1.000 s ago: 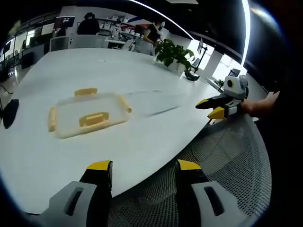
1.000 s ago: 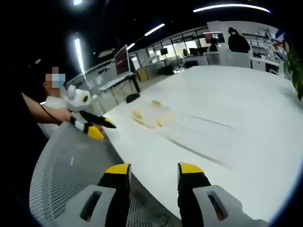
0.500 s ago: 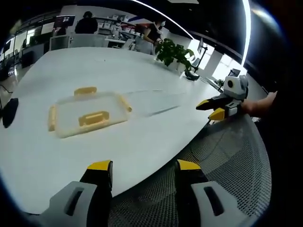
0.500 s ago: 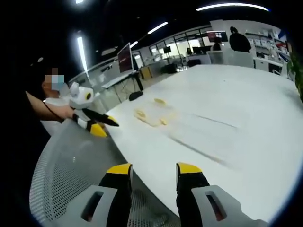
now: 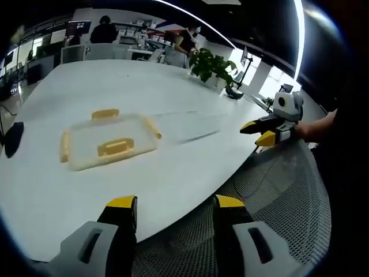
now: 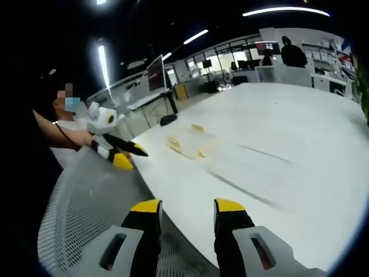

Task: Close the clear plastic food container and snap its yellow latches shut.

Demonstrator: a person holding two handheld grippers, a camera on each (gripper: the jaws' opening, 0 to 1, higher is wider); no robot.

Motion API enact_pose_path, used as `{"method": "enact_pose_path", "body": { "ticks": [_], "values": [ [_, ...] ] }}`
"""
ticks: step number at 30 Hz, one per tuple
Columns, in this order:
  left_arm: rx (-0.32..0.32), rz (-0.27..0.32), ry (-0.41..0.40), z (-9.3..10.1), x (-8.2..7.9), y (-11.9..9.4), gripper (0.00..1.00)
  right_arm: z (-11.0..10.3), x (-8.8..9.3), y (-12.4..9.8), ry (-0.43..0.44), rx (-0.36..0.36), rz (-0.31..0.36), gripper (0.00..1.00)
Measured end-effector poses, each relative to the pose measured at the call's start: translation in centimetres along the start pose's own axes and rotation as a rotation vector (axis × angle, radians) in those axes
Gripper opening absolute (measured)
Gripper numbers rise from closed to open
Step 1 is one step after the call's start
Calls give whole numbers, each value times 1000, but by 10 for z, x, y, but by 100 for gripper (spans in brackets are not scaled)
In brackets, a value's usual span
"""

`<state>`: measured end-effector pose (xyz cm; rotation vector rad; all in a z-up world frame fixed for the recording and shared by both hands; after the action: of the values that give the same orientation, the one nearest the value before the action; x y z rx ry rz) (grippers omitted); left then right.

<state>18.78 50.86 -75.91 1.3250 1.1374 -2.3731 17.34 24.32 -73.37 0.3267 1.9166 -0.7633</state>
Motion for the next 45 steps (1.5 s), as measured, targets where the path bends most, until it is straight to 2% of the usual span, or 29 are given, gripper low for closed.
{"method": "enact_pose_path", "body": {
  "ticks": [6,8,17,26,28,36,38,40,41,43,45],
  "values": [
    [-17,33,-27,-1,-11,-2,53,2,-7,-1,-1,0,28,34],
    [-16,60,-17,2,-18,-5,52,3,-10,-2,5,2,34,34],
    [-61,106,-12,-5,-33,-8,50,-3,-31,-1,-26,-4,96,35],
    [-41,178,9,4,-57,-12,50,-3,-59,-3,-21,-8,168,37],
    [-36,217,-30,7,-66,-14,50,-5,-66,-3,-16,-11,184,38],
    [-43,267,-2,14,-87,-20,49,-16,-88,2,-35,-33,218,38],
    [-45,271,21,14,-87,-18,49,-18,-92,3,-32,-36,229,38],
    [-40,275,-3,12,-83,-14,48,-19,-95,6,-27,-41,235,38],
    [-48,259,-3,10,-80,-11,48,-20,-95,7,-26,-44,233,38],
    [-73,253,59,5,-78,-8,47,-22,-95,8,-20,-48,224,38],
    [-82,250,47,2,-76,-4,46,-23,-96,8,-18,-47,220,38]
  ]
}}
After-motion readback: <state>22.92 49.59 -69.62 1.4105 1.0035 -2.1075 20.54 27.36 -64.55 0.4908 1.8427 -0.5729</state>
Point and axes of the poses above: the point that each gripper's makers call its tool centre point, and the gripper's own axes: y roughly forward along the fingers, z roughly to its right, x roughly out of its underside, the point moved 5 cm from there along -y, roughly backward along the fingers, and after that the axes turned 7 degrees about z, right-handed, at the moved point
